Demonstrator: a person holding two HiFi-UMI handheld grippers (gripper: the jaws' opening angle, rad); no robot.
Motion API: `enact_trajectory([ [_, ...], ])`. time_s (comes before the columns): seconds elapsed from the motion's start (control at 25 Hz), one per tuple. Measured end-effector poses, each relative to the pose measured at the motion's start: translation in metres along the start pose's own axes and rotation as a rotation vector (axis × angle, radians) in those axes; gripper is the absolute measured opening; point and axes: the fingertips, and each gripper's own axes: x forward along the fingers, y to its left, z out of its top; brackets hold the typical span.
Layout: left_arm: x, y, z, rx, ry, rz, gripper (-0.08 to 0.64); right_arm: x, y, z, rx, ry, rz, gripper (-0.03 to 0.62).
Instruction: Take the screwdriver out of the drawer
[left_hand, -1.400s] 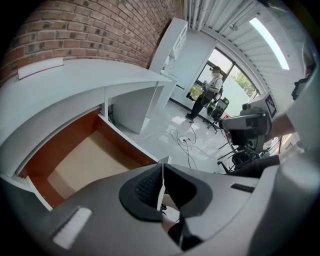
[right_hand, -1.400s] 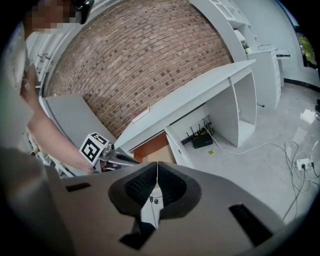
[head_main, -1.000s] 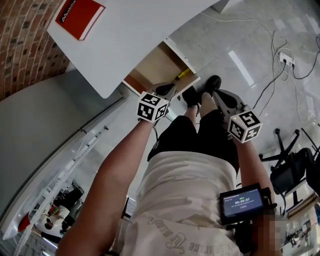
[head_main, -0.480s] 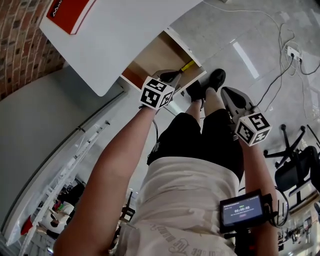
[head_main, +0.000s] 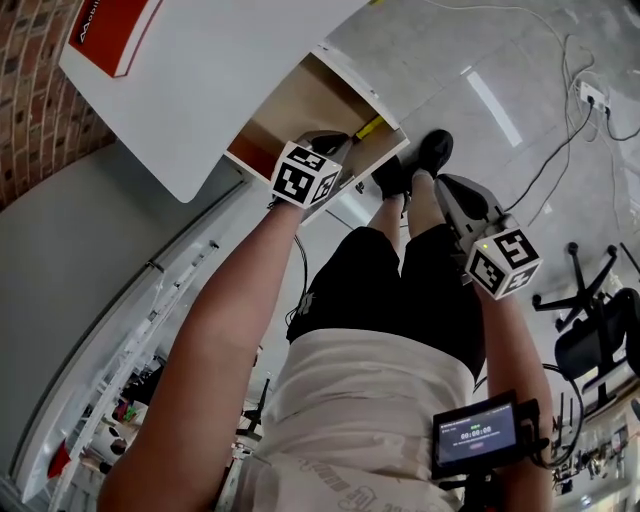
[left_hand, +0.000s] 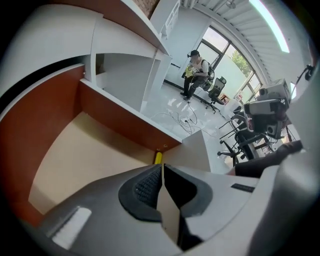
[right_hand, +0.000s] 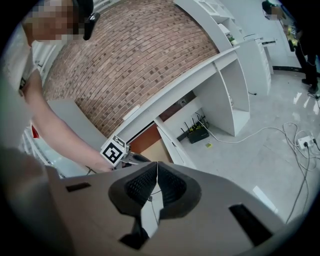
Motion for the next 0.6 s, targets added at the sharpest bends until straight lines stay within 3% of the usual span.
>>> enact_trajectory([
  [0.24,0.021,0.003,-0.007,0.008,0.045,-0.013,0.046,-0.006,-0.02,-0.003,0.043,-0.018,-0.034,0.008],
  [0.32,0.03,0.003,-0.01,0.021,0.067,-0.017,0.087,-0.008,-0.03,-0.005,0.058,-0.023,-0.046,0.008],
  [0.6,0.062,0.012,-0.016,0.089,0.151,-0.042,0.109,-0.01,-0.049,-0.018,0.095,-0.013,-0.071,0.007],
])
